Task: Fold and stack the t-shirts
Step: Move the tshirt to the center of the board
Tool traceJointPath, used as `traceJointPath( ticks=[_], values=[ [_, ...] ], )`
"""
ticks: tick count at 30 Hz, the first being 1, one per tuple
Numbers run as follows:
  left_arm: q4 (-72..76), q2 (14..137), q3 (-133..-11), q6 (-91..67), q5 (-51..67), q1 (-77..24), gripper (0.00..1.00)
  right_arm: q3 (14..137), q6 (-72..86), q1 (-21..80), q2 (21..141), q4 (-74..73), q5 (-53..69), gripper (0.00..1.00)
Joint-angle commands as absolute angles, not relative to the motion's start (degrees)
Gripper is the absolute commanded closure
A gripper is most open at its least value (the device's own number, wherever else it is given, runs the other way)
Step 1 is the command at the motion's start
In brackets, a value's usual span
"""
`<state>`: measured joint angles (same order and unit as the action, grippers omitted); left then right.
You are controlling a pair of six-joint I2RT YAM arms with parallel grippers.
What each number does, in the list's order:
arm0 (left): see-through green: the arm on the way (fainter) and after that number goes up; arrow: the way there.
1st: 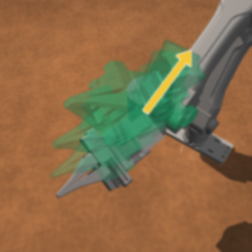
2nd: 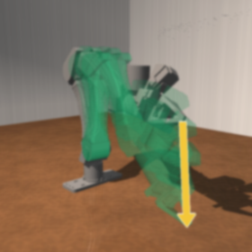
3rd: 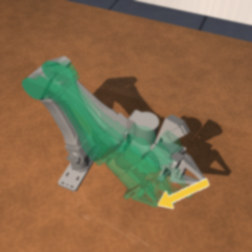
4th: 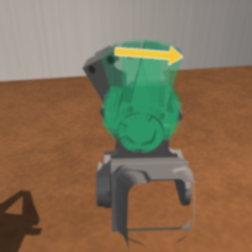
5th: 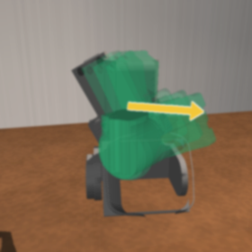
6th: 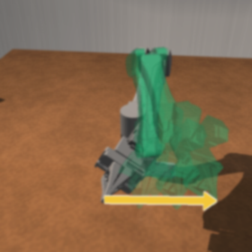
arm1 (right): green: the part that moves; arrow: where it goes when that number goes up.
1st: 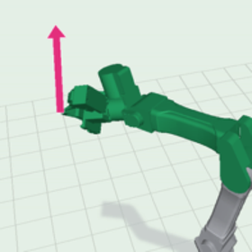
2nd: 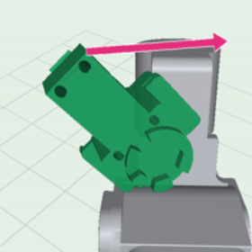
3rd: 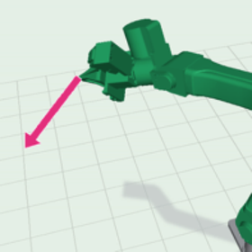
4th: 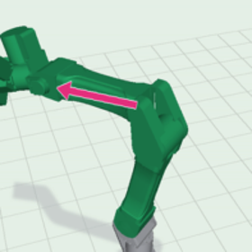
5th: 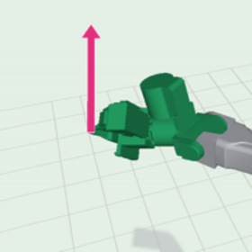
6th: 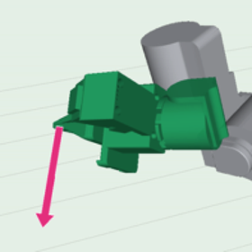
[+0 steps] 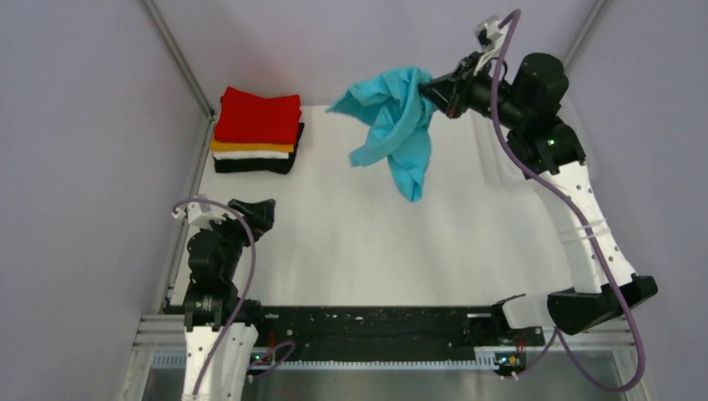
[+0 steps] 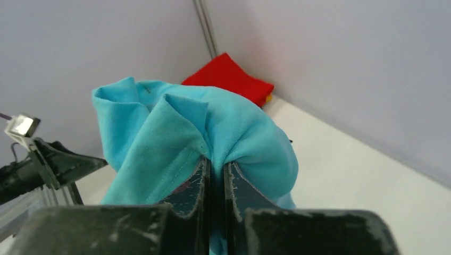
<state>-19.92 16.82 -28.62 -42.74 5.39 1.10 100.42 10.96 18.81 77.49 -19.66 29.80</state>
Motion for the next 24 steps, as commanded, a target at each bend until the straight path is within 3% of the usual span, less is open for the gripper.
traceJointPath(
  ticks=[1, 5, 6, 7, 8, 11, 16, 20, 24],
  values=[
    [-24.1, 16.9, -32.4, -43.7, 4.5, 1.2, 0.01, 89.7, 7.6, 19.5, 76.3, -19.1, 23.6, 0.88],
    [-28.6, 18.7, -33.5, -43.6, 1.3, 1.3, 0.01, 73.0, 9.8, 19.5, 72.2, -19.3, -4.3, 0.53],
    [-29.2, 19.5, -33.5, -43.5, 1.0, 1.3, 0.01, 69.0, 12.3, 19.5, 70.9, -19.7, -11.2, 0.39],
    [-29.7, 20.5, -33.5, -43.4, 1.0, 1.3, 0.01, 65.3, 14.4, 19.5, 69.5, -20.1, -16.1, 0.08],
    [-29.9, 21.8, -33.4, -43.4, 1.4, 1.3, 0.01, 61.6, 16.1, 19.4, 67.8, -20.3, -19.5, 0.02],
    [-27.2, 27.3, -31.9, -43.7, 6.7, 1.2, 0.01, 53.4, 18.6, 19.5, 62.2, -18.6, -19.5, 0.01],
    [-10.7, 42.3, -27.3, -46.8, 21.2, 0.4, 0.01, 50.8, 7.0, 20.4, 60.1, -11.9, 2.3, 0.01],
    [-4.9, 56.8, -30.9, -45.7, 15.4, -6.8, 0.03, 53.6, -5.9, 24.2, 67.6, -8.4, 23.6, 0.01],
    [-6.0, 73.2, -39.3, -43.7, 14.2, -11.1, 0.10, 62.7, -8.3, 28.9, 80.7, -6.1, 21.9, 0.01]
  ],
)
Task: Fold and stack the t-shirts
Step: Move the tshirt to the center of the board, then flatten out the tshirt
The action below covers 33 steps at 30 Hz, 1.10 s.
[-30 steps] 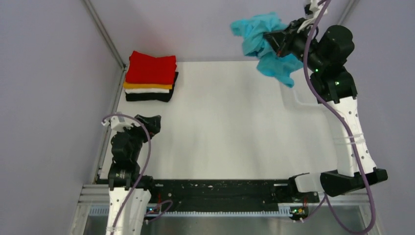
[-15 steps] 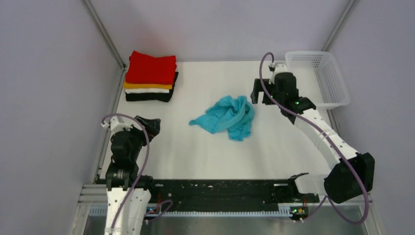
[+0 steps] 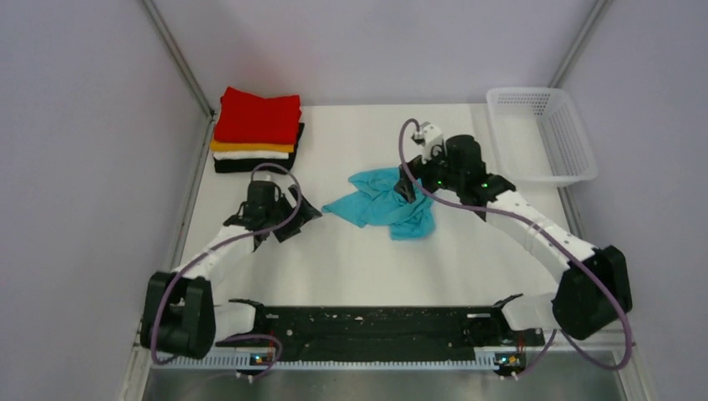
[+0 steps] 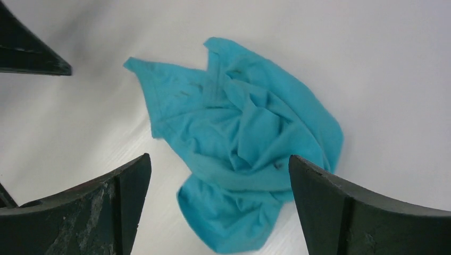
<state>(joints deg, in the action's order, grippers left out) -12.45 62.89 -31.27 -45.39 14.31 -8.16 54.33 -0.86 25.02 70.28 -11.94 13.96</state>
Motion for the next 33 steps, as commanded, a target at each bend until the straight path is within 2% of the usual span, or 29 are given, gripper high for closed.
traceJointPath(
  ticks=[1, 6, 9, 15, 20, 24, 26, 28, 30, 33],
  values=[
    [-5.2, 76.2, -40.8, -43.9, 14.4, -11.5, 0.12, 65.3, -8.9, 29.6, 84.3, -6.0, 22.2, 0.02],
    [-0.6, 87.9, -45.6, -46.9, 14.5, -12.5, 0.19, 79.7, -17.1, 31.1, 102.4, -9.1, 24.2, 0.06],
    [-0.7, 93.4, -48.7, -46.9, 14.8, -13.6, 0.27, 90.3, -20.8, 31.2, 113.6, -14.3, 25.7, 0.08],
    [-1.2, 99.2, -50.5, -46.6, 14.2, -15.8, 0.35, 107.8, -23.4, 31.2, 129.7, -24.1, 27.3, 0.15],
    [-0.6, 102.1, -50.9, -46.7, 14.6, -17.3, 0.48, 110.9, -24.7, 31.3, 134.7, -25.1, 27.6, 0.16],
    [-0.6, 103.3, -50.9, -46.9, 13.6, -19.3, 0.66, 113.4, -24.8, 31.6, 137.8, -25.1, 25.8, 0.18],
    [-1.8, 103.6, -51.3, -46.9, 11.9, -19.4, 0.79, 114.3, -25.1, 32.0, 139.2, -25.3, 24.8, 0.20],
    [-3.5, 103.9, -52.3, -46.5, 10.3, -19.4, 1.00, 114.8, -25.9, 32.6, 140.1, -26.3, 22.7, 0.25],
    [-5.0, 103.7, -53.2, -45.8, 9.5, -19.4, 1.00, 114.4, -27.6, 33.7, 140.2, -27.8, 19.7, 0.30],
    [-5.7, 102.5, -53.3, -45.2, 8.1, -19.4, 1.00, 112.8, -29.1, 34.9, 139.5, -28.6, 16.2, 0.31]
  ],
)
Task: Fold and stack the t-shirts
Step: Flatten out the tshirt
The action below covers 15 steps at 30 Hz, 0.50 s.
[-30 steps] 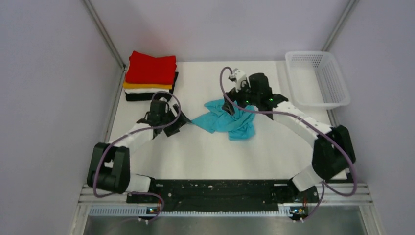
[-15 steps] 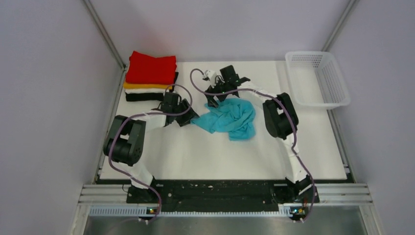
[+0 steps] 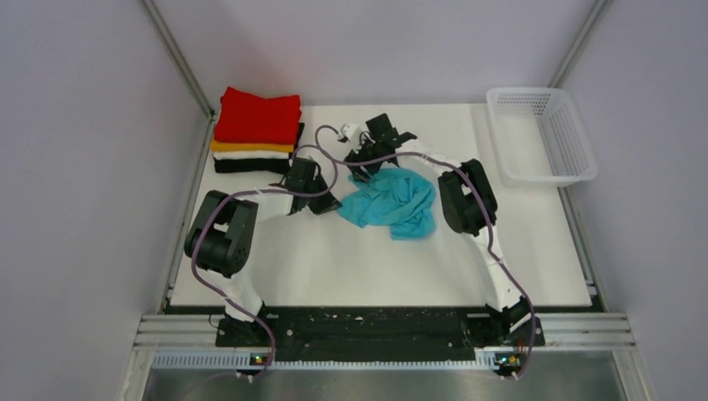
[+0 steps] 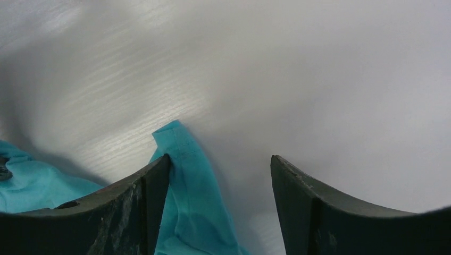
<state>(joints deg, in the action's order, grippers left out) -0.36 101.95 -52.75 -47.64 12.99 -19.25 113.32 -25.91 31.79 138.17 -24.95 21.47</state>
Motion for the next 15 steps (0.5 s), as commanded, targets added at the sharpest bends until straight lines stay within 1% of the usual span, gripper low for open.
traceJointPath(
  ticks=[1, 3, 6, 7, 8, 10, 11, 13, 15],
  values=[
    [-5.9, 102.0, -53.1, -45.2, 7.7, -19.3, 1.00, 112.5, -29.1, 35.3, 139.2, -28.8, 15.6, 0.32],
    [-6.6, 101.0, -52.7, -45.0, 6.7, -19.4, 1.00, 112.3, -28.8, 35.6, 139.0, -29.7, 14.6, 0.37],
    [-7.1, 99.2, -51.4, -45.0, 5.0, -19.4, 1.00, 112.0, -27.6, 35.8, 138.6, -30.7, 14.5, 0.53],
    [-7.2, 98.4, -50.9, -45.0, 4.7, -19.3, 1.00, 112.1, -27.2, 35.9, 138.6, -31.1, 14.3, 0.60],
    [-7.2, 98.1, -50.6, -45.0, 4.4, -19.4, 1.00, 112.1, -26.7, 35.9, 138.6, -31.3, 13.6, 0.69],
    [-7.5, 97.3, -50.4, -44.9, 4.0, -19.4, 1.00, 112.2, -25.8, 36.3, 138.2, -30.9, 11.6, 0.91],
    [-7.8, 96.9, -50.5, -44.8, 3.7, -19.4, 1.00, 112.0, -24.9, 36.5, 137.6, -29.9, 10.4, 0.99],
    [-8.8, 95.7, -50.9, -44.6, 3.2, -19.4, 1.00, 108.7, -21.4, 36.7, 134.0, -24.1, 4.2, 1.00],
    [-9.9, 93.7, -51.0, -44.5, 2.1, -19.4, 1.00, 102.7, -15.7, 36.7, 128.0, -12.9, -4.1, 1.00]
  ],
)
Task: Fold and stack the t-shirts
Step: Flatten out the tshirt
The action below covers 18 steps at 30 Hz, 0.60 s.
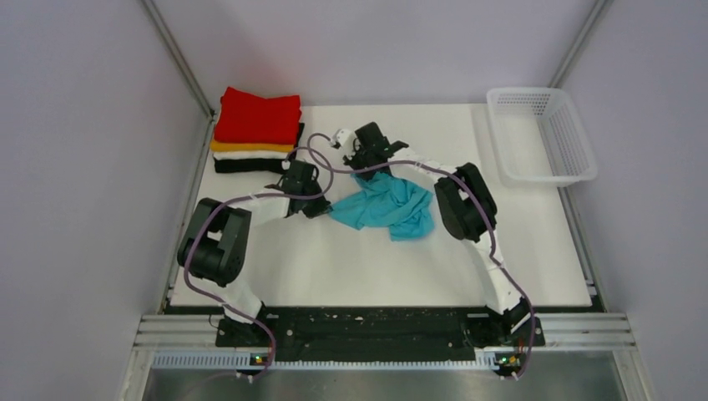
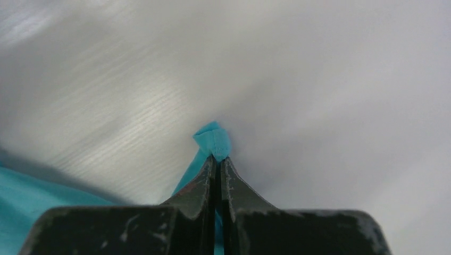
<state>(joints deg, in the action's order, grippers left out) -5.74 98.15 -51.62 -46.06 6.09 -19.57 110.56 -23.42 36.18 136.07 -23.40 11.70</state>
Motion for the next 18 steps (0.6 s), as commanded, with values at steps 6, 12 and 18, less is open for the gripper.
traceJointPath(
  ticks=[6, 12, 18],
  values=[
    [-13.0, 81.3, -48.1, -44.2, -5.0, -19.4, 1.00, 79.2, -4.6, 36.7, 104.1, 13.3, -21.8, 1.00],
    [-18.2, 65.0, -47.0, -43.5, -10.8, -19.4, 1.00, 61.3, -1.9, 36.7, 81.3, 23.8, -32.6, 1.00],
    [-23.8, 47.1, -52.4, -40.8, -12.5, -19.3, 1.00, 57.6, 1.5, 36.7, 59.0, 18.8, -30.3, 1.00]
  ],
)
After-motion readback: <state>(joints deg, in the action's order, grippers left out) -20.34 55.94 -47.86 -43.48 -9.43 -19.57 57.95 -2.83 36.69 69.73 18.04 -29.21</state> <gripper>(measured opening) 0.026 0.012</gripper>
